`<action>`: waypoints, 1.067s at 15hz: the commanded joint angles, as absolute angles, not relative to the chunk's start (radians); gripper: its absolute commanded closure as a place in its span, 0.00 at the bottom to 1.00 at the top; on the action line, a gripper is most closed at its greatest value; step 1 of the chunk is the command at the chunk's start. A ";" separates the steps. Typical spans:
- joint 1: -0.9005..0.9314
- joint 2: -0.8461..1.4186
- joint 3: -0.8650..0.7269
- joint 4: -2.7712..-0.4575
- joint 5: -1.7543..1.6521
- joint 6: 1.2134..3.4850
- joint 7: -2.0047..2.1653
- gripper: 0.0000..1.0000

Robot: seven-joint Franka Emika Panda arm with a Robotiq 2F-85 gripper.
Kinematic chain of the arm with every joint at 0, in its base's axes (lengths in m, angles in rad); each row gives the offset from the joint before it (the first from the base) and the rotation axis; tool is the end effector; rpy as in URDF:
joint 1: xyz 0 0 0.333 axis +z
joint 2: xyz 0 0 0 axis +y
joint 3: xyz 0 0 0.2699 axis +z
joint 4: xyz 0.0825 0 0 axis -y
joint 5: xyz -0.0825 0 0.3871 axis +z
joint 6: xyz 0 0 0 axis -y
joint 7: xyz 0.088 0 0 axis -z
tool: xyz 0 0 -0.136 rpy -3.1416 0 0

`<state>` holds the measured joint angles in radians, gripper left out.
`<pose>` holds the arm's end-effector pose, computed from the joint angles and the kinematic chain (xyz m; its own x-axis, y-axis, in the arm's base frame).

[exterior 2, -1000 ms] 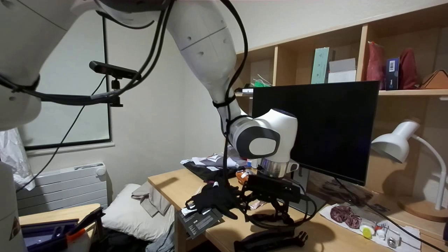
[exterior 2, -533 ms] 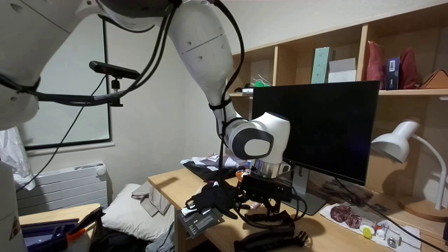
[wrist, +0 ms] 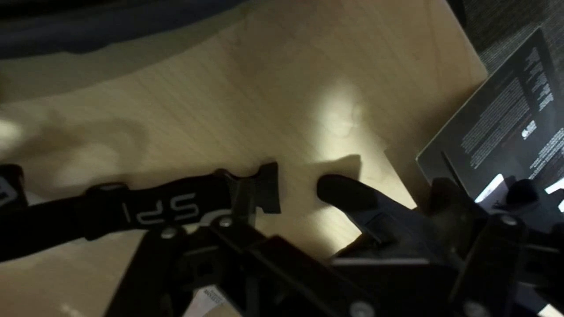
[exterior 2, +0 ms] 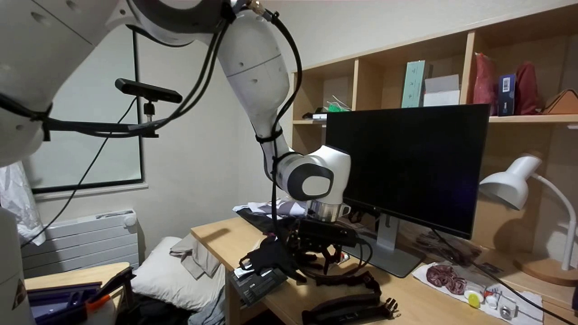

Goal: Move the gloves to the right

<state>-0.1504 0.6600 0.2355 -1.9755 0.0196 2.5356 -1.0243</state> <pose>0.5664 0.0600 0.0634 0.5008 0.8614 0.0848 0.8607 -0.4851 -0.1543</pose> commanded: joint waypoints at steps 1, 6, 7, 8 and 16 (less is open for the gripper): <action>-0.125 0.671 0.219 -1.956 -0.003 2.552 -1.034 0.00; -0.121 0.722 0.223 -1.853 0.021 2.533 -1.009 0.00; -0.122 0.729 0.225 -1.842 0.017 2.525 -1.018 0.00; -0.127 0.736 0.232 -1.834 0.017 2.514 -1.031 0.00; -0.133 0.673 0.319 -1.935 0.052 2.545 -1.083 0.00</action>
<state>-0.1287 0.7247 0.2828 -1.8721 0.0443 2.5248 -1.0240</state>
